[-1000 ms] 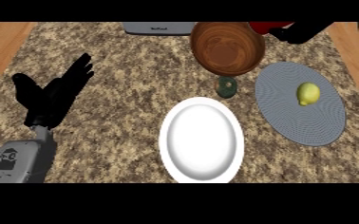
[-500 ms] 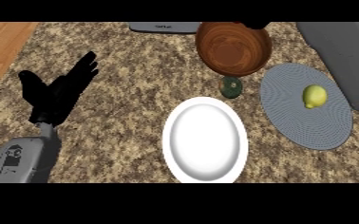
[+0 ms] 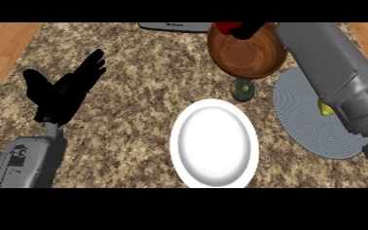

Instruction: Pick the can from the plate and place it in the bowl

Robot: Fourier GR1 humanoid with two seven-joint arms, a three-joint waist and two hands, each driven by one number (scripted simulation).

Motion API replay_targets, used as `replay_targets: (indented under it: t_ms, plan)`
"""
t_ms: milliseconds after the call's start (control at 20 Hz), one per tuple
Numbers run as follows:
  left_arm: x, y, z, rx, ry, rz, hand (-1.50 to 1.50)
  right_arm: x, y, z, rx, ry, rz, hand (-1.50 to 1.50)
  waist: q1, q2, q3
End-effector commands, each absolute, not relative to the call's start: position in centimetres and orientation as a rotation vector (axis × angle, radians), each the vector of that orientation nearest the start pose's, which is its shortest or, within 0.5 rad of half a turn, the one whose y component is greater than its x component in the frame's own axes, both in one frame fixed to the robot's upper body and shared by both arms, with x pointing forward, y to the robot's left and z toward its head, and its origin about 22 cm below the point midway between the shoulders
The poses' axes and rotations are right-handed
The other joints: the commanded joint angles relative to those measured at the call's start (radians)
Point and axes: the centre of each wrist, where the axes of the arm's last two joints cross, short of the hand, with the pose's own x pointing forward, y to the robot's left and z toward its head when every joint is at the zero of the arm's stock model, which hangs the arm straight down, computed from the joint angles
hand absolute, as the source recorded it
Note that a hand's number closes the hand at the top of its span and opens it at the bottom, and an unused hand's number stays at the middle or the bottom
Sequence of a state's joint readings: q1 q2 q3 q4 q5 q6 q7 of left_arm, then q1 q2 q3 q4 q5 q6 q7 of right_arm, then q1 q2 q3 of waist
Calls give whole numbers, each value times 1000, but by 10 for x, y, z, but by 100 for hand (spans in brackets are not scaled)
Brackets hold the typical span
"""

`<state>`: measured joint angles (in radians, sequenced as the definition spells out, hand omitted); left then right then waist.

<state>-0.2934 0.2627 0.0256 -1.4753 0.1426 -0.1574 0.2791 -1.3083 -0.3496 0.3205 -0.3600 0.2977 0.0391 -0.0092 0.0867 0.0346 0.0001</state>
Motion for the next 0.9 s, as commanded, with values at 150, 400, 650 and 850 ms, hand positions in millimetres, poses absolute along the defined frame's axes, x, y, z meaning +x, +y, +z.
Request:
replay_targets:
  t_ms: [150,400,650,850]
  plan:
    - [312,264,76,-55,-1481,-287,0,478,-182,157,-359,-1399,717,-150,22,11,2]
    - [318,270,83,-38,-1477,-309,0,476,-174,142,-312,-1506,600,-150,26,18,2]
    - [321,265,84,-35,-1484,-304,0,477,-181,143,-340,-1599,561,-150,31,21,2]
    - [317,262,75,-54,-1457,-318,0,479,-189,151,-431,-1658,472,-150,29,17,2]
